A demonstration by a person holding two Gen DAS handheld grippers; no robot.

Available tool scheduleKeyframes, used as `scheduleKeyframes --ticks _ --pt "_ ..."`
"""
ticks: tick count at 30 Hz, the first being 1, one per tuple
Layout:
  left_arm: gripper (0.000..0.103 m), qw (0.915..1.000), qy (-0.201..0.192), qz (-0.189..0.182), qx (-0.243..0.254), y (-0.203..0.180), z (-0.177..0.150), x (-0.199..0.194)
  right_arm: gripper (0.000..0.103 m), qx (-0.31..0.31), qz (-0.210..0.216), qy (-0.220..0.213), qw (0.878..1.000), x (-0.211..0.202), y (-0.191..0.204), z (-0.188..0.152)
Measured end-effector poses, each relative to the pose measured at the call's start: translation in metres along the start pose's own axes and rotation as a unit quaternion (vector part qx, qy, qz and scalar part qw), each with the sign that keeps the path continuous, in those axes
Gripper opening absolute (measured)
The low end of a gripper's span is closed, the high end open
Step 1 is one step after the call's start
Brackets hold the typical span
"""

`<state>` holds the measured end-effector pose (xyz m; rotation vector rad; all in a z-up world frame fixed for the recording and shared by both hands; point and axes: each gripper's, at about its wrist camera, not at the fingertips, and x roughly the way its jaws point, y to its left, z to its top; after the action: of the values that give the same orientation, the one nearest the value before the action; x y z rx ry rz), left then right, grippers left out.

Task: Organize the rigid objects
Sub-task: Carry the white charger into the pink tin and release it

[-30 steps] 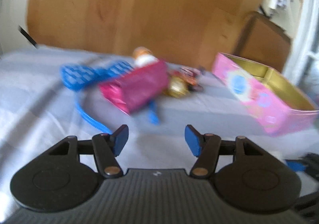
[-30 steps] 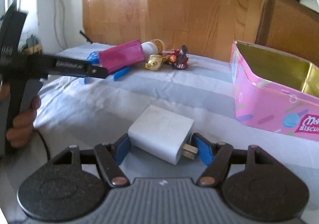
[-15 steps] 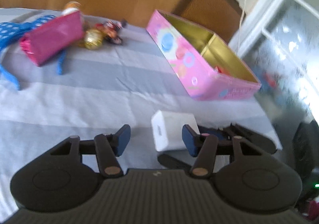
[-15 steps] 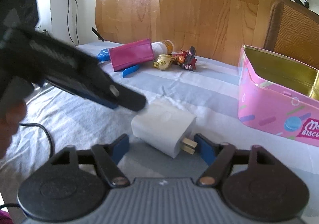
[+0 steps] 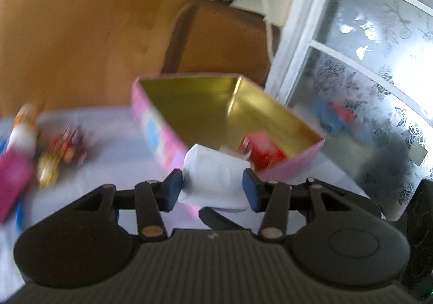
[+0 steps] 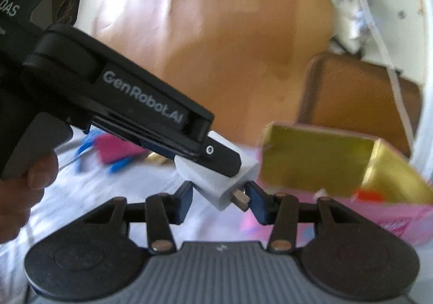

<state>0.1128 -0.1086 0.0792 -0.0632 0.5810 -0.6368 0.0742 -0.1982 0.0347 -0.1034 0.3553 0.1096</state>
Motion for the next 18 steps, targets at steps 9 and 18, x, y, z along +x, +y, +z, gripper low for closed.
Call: scheduleKeyframes --ticks 9,18 --pt "0.052 0.9985 0.029 0.010 0.046 -0.026 0.029 0.083 0.044 0.086 -0.028 0.051 0.995 0.041 -0.092 0.019" --pt "0.056 0.9959 0.051 0.051 0.054 -0.027 0.021 0.104 0.056 0.095 -0.039 0.079 0.992 0.066 -0.102 0.012"
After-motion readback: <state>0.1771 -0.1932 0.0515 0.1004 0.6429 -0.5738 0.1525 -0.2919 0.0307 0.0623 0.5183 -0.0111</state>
